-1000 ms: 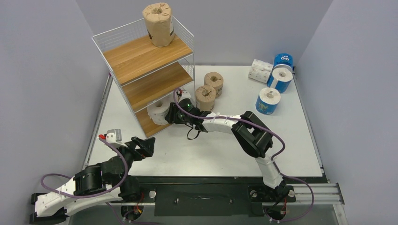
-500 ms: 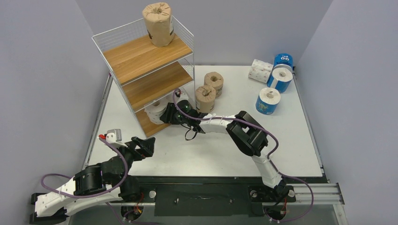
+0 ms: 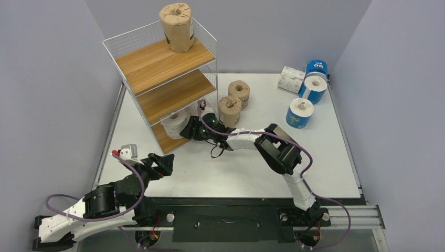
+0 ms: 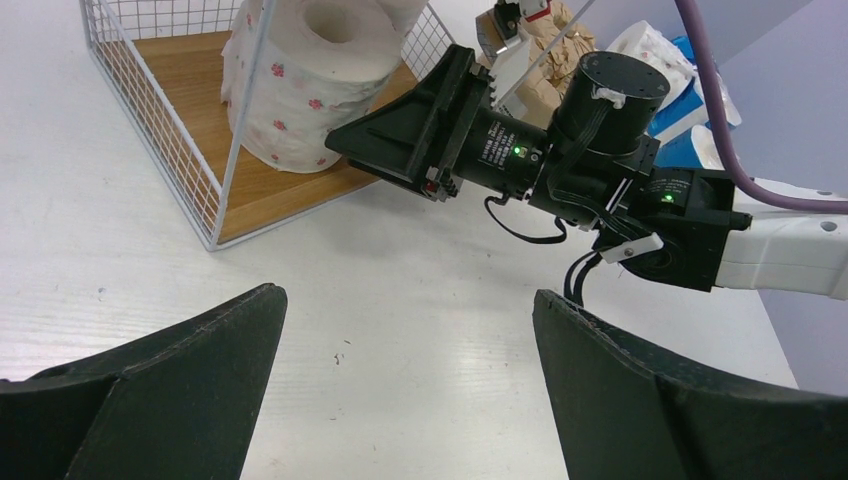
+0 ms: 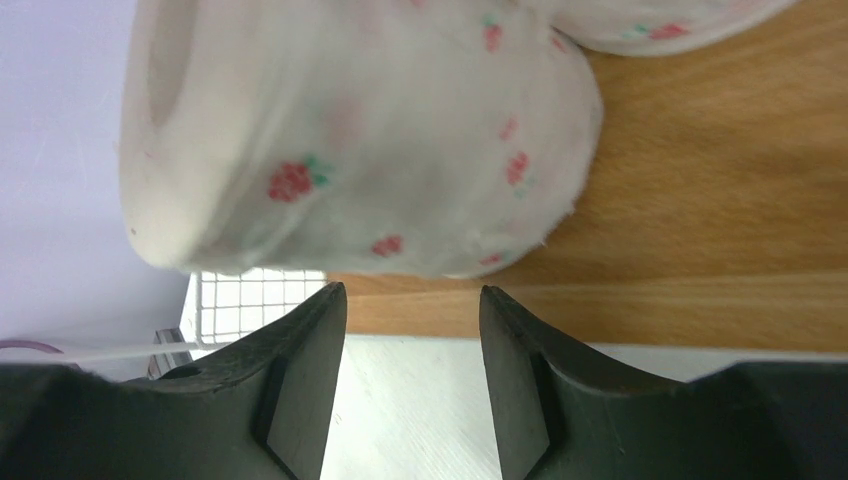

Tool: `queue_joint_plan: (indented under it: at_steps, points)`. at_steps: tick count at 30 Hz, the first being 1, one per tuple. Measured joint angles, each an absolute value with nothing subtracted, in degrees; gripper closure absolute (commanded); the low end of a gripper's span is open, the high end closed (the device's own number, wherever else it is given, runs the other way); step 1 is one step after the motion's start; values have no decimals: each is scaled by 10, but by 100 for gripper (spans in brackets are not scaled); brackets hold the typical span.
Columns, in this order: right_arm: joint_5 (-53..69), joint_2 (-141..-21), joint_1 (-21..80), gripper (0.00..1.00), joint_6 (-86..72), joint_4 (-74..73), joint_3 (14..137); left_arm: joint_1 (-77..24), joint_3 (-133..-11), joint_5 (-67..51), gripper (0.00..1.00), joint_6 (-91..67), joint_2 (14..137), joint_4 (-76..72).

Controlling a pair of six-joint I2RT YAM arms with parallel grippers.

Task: Place and organize the paper towels onto the shelf
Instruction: Place the paper towel on the shelf.

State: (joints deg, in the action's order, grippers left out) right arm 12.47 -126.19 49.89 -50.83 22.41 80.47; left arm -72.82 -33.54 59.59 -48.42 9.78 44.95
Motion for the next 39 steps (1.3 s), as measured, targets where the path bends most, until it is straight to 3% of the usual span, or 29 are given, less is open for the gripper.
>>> queue_joint_plan:
  at_steps: [4,6,12,13,39]
  points:
    - [129,-1225,488,53,-508,227,755,-728,-335,596,7,-484,98,449]
    - [129,-1202,484,59,-508,228,734,-728,-335,596,7,-484,98,449]
    - [126,-1167,473,98,-522,254,715,-728,-335,596,7,-484,100,448]
    - [124,-1168,473,100,-526,254,715,-728,-335,596,7,-484,102,448]
    - [79,-1283,487,100,-588,216,852,-728,-335,592,7,-484,109,448]
